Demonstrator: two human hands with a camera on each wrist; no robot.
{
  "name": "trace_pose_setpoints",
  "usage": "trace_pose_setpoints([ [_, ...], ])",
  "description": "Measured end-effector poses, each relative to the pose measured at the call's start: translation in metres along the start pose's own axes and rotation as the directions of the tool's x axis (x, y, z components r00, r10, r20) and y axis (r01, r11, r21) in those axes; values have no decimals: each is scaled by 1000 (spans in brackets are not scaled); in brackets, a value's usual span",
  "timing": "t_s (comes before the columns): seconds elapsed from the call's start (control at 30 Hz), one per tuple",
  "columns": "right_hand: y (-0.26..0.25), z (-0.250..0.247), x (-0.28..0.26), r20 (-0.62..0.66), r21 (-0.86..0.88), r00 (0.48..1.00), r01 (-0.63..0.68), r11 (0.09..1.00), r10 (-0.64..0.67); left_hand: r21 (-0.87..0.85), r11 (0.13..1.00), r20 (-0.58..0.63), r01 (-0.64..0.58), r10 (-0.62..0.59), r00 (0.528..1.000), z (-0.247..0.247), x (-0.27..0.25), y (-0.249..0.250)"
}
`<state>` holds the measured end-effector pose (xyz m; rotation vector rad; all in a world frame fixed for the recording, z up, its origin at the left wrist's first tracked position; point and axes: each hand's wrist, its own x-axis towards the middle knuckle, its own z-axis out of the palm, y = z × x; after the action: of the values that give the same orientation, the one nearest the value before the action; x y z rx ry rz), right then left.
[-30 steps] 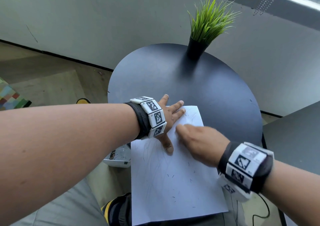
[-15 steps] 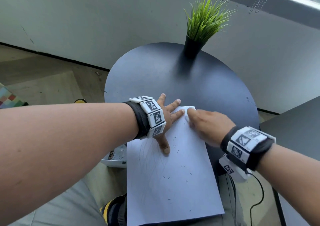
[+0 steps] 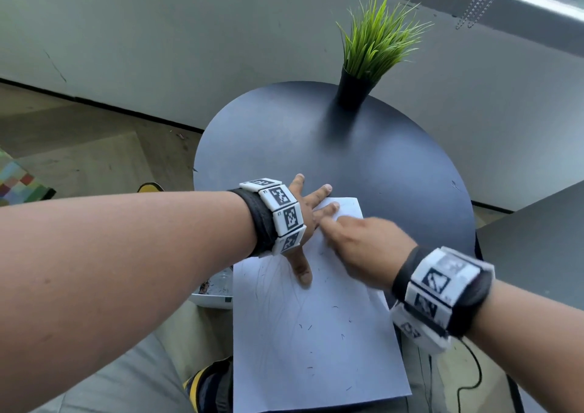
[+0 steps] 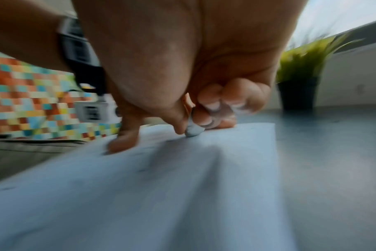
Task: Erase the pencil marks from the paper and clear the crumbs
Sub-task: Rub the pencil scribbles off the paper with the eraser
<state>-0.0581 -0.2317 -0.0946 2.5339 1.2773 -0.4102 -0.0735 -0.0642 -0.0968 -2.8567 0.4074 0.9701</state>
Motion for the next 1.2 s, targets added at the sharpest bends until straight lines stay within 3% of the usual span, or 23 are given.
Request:
trace_pose_setpoints([
  [0.07, -3, 3, -2, 12, -9, 1000, 11, 1000, -11, 3, 1000, -4, -7, 7, 1000, 0, 2, 0],
  [0.13, 17, 3, 9, -49, 64, 992, -113, 992, 116, -3, 1000, -14, -11, 11, 1000, 0, 2, 0],
  [0.2, 33, 1, 15, -68, 123, 985, -148, 981, 157, 1, 1000, -20, -6, 6, 1000, 1, 2, -1],
  [0.27, 22, 3, 8, -73, 111, 995, -66, 992, 75, 0, 1000, -22, -8, 8, 1000, 2, 3, 0],
  [0.37, -5, 13, -19, 37, 45, 996, 85, 995, -87, 19, 1000, -22, -7, 8, 1000, 3, 6, -1],
  [0.53, 24, 10, -9, -57, 118, 992, -105, 987, 112, 18, 1000, -31, -5, 5, 1000, 3, 8, 0],
  [0.7, -14, 14, -28, 9, 41, 1000, -6, 999, 6, 65, 998, 0, 8, -8, 1000, -2, 4, 4],
  [0.8, 16, 13, -14, -59, 119, 982, -174, 978, 182, 77, 997, -15, -8, 9, 1000, -4, 4, 5],
  [0.9, 28, 13, -7, -70, 150, 971, -216, 965, 228, 150, 988, -42, -40, 47, 998, -4, 4, 8],
  [1.07, 21, 6, -15, -65, 146, 980, -177, 973, 188, 65, 996, -43, -61, 64, 997, -10, -6, 14],
  [1.2, -13, 11, -37, 39, 58, 999, -19, 998, 17, 30, 998, -73, -58, 60, 995, 3, -3, 13],
])
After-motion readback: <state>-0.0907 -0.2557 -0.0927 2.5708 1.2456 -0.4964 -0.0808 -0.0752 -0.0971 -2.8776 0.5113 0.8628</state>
